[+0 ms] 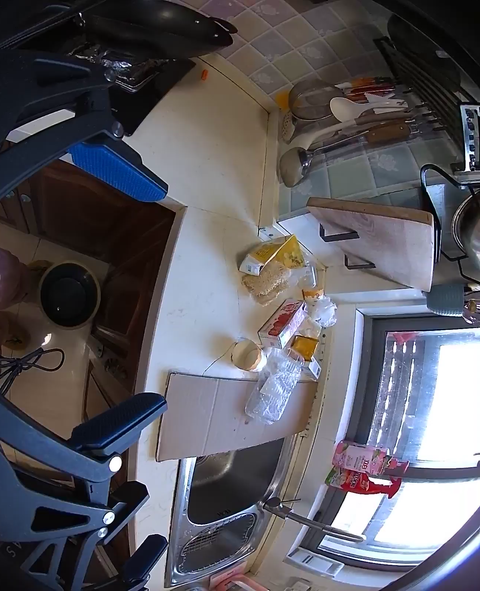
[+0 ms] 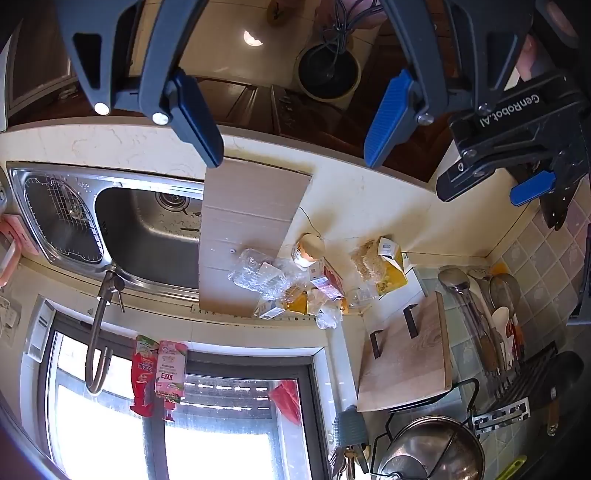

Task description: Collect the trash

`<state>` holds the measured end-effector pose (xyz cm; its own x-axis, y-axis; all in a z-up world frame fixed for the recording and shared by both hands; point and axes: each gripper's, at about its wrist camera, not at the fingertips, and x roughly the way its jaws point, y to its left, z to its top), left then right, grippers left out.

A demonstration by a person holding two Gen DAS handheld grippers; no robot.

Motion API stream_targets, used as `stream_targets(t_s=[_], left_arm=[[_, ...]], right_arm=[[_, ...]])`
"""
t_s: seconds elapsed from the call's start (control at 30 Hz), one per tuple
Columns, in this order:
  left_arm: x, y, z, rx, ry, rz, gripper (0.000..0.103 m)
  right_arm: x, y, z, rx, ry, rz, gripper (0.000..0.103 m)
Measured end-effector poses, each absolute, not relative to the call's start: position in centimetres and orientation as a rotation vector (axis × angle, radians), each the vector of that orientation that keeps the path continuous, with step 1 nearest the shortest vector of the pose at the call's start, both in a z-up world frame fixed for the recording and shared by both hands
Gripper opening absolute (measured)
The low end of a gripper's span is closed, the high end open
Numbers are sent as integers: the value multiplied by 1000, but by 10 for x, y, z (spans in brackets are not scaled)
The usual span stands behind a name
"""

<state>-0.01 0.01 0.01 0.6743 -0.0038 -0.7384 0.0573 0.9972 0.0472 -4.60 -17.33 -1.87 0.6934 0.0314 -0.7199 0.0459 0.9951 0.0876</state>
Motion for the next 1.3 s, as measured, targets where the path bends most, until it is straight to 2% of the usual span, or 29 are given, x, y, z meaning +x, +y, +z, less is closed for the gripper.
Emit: stream_targets(t_s=[1.3], left_arm=[[4, -5, -1, 59, 840, -42, 101]], right_arm=[[-43, -177, -22, 106, 812, 0, 80]])
